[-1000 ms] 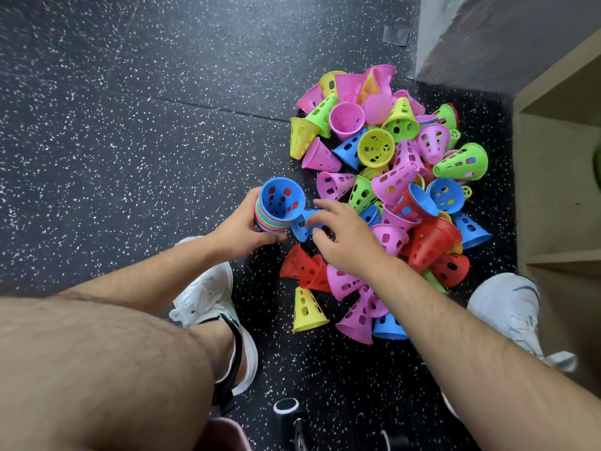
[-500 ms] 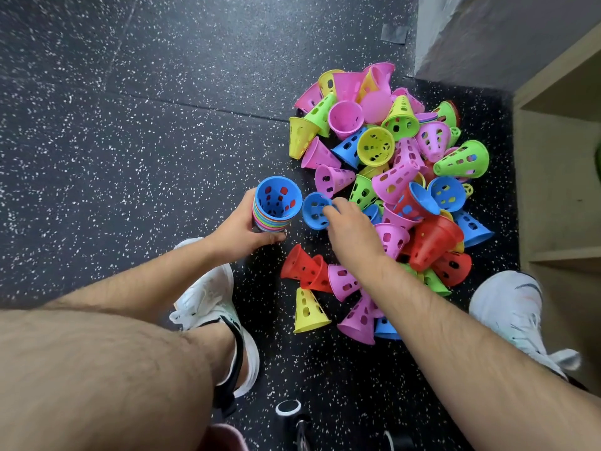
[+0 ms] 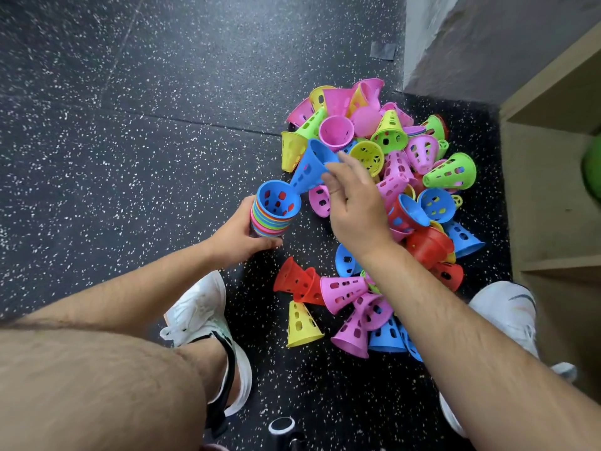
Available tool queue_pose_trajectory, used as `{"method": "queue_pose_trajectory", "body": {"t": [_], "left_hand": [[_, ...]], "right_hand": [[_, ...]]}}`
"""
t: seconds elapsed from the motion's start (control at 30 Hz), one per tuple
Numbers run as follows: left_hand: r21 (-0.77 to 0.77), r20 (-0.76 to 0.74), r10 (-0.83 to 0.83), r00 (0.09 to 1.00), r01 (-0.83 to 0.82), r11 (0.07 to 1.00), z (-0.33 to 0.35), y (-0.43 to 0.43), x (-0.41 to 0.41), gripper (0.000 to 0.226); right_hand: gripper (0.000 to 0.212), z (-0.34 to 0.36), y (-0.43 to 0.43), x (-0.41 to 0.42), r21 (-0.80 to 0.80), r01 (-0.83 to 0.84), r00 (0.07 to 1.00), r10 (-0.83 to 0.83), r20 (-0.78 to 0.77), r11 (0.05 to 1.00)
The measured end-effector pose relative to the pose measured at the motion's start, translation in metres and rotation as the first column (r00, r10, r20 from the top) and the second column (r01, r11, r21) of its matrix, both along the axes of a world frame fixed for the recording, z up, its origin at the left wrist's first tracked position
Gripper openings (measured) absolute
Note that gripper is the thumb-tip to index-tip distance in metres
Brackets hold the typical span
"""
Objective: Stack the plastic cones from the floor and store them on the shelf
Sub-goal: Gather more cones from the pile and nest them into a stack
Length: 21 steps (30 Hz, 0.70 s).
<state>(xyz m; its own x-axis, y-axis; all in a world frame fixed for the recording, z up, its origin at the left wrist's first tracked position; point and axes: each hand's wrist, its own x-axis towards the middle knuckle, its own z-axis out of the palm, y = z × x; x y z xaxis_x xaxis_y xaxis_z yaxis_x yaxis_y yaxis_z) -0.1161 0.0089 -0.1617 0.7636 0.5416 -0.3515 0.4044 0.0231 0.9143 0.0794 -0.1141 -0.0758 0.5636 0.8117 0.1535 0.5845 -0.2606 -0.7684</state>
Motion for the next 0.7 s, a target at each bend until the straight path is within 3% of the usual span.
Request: {"method": "queue_pose_trajectory", "body": {"t": [0.13,0.2,0.33,0.4,0.47,0.57,0.6,0.7], "left_hand": [[-0.001,0.011,0.001,1.000,-0.001,1.000,0.000,-0.001,0.002,0.082],[-0.009,0.018,0.000,1.000,0.000,1.000,0.001,-0.002,0.003,0.082],[-0.019,0.026,0.002,1.000,-0.001,1.000,0.003,-0.001,0.003,0.077],[-0.011,0.021,-0.002,1.000,0.002,1.000,0.002,-0.001,0.003,0.075],[0.004,0.008,-0.016,1.000,0.016,1.000,0.000,0.001,0.003,0.077],[0.016,-0.022,-0.032,0.999,0.032,0.999,-0.003,0.002,0.001,0.078],[0.016,-0.030,-0.033,0.999,0.033,0.999,-0.003,0.001,0.000,0.078],[0.008,-0.033,-0.034,0.999,0.034,0.999,0.000,-0.001,-0.002,0.079]], "right_hand": [[0.025,-0.003,0.001,-0.011,-0.006,-0.122,0.991,0.122,0.059,0.993],[0.026,-0.009,-0.002,-0.016,-0.095,-0.227,0.967,0.236,0.098,0.969],[0.044,-0.008,-0.010,-0.015,-0.269,-0.350,0.936,0.346,-0.064,0.897],[0.050,-0.007,-0.014,-0.012,-0.299,-0.374,0.926,0.373,-0.062,0.878],[0.048,-0.011,-0.018,-0.012,-0.295,-0.342,0.940,0.326,-0.104,0.892],[0.018,-0.024,-0.025,-0.014,-0.238,-0.157,0.984,0.132,-0.116,0.959],[0.012,-0.029,-0.028,-0.015,-0.270,-0.157,0.986,0.137,-0.091,0.950],[0.024,-0.043,-0.037,-0.021,-0.400,-0.384,0.917,0.393,-0.061,0.833]]}}
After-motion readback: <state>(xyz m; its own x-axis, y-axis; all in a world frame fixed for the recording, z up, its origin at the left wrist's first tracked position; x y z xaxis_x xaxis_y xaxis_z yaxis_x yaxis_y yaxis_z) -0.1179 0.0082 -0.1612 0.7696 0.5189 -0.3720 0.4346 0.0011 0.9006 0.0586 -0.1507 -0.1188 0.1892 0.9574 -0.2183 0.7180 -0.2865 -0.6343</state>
